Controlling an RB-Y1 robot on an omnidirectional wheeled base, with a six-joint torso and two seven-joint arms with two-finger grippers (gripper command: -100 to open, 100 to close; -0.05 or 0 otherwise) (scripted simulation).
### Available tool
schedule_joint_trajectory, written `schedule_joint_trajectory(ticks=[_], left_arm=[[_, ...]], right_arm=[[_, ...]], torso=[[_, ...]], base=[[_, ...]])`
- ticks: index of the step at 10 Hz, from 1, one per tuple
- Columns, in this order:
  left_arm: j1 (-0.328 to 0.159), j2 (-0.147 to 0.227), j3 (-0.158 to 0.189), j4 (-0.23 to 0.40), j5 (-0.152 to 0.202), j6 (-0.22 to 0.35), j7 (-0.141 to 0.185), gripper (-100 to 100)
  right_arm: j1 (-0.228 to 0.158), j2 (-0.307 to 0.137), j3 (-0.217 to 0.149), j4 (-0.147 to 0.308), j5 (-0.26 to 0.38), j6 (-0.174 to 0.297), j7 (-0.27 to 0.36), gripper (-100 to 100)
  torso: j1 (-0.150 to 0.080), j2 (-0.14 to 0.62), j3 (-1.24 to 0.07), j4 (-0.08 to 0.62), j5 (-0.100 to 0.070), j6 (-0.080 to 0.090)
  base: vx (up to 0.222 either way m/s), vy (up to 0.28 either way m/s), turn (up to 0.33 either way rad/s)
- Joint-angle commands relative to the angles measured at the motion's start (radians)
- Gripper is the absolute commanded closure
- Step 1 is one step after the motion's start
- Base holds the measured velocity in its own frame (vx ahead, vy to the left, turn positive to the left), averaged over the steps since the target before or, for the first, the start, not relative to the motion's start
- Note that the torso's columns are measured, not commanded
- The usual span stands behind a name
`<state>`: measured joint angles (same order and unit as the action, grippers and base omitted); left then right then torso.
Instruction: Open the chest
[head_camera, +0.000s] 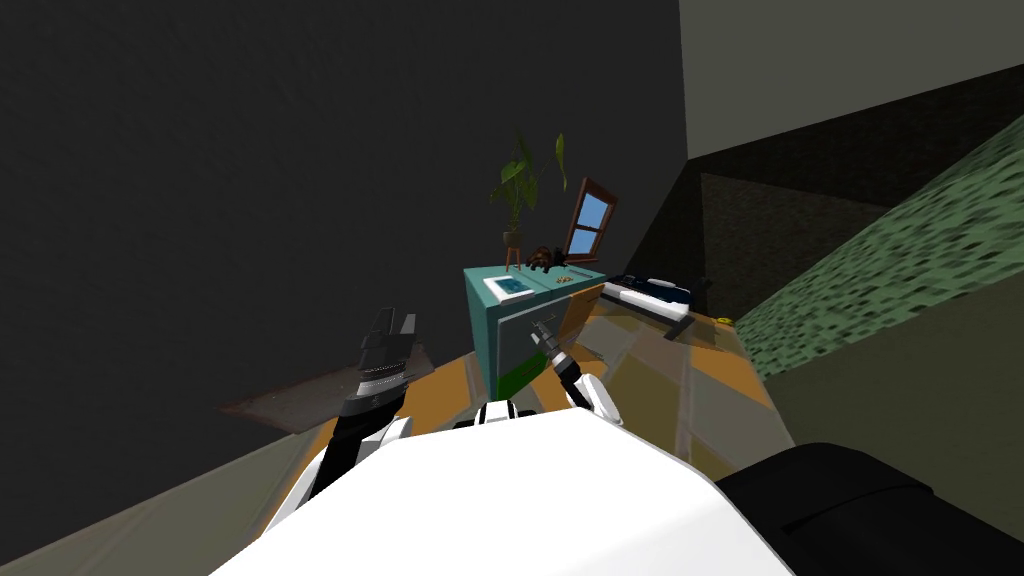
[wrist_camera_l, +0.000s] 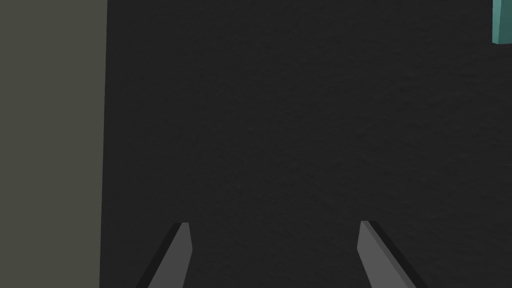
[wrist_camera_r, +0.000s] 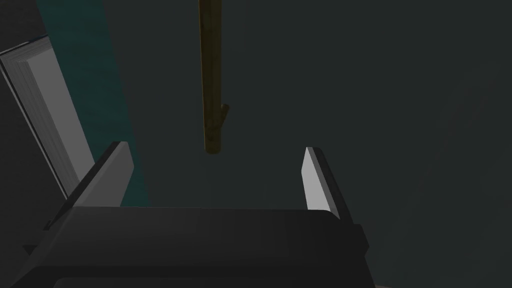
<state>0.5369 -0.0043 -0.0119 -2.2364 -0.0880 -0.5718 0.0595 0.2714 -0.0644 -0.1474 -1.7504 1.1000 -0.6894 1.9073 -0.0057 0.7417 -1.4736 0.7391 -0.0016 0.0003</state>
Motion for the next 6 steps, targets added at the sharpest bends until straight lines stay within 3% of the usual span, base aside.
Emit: schedule_joint_trajectory(ticks=[1,2,3,6], left_arm=[[0.000,0.000,0.000,0.000,0.000,0.000,0.000,0],[0.000,0.000,0.000,0.000,0.000,0.000,0.000,0],[0.000,0.000,0.000,0.000,0.000,0.000,0.000,0],[0.000,0.000,0.000,0.000,0.000,0.000,0.000,0]], right_arm=[[-0.016,-0.034,-0.001,-0.022,0.012,0.037,-0.047,-100],[-0.009,-0.026,0.001,-0.022,0.011,0.028,-0.036,-100],[-0.004,-0.008,0.000,-0.005,0.003,0.008,-0.011,100],[0.001,-0.022,0.002,-0.025,0.006,0.013,-0.033,100]], torso=[[0.004,-0.003,-0.002,-0.001,0.001,0.000],[0.007,-0.005,-0.003,-0.001,0.002,0.000],[0.005,-0.004,-0.003,-0.001,0.002,0.000],[0.004,-0.004,-0.002,-0.001,0.001,0.001]], base=[[0.058,0.070,0.049],[0.026,0.031,0.005],[-0.028,-0.029,-0.067],[-0.064,-0.039,-0.014]])
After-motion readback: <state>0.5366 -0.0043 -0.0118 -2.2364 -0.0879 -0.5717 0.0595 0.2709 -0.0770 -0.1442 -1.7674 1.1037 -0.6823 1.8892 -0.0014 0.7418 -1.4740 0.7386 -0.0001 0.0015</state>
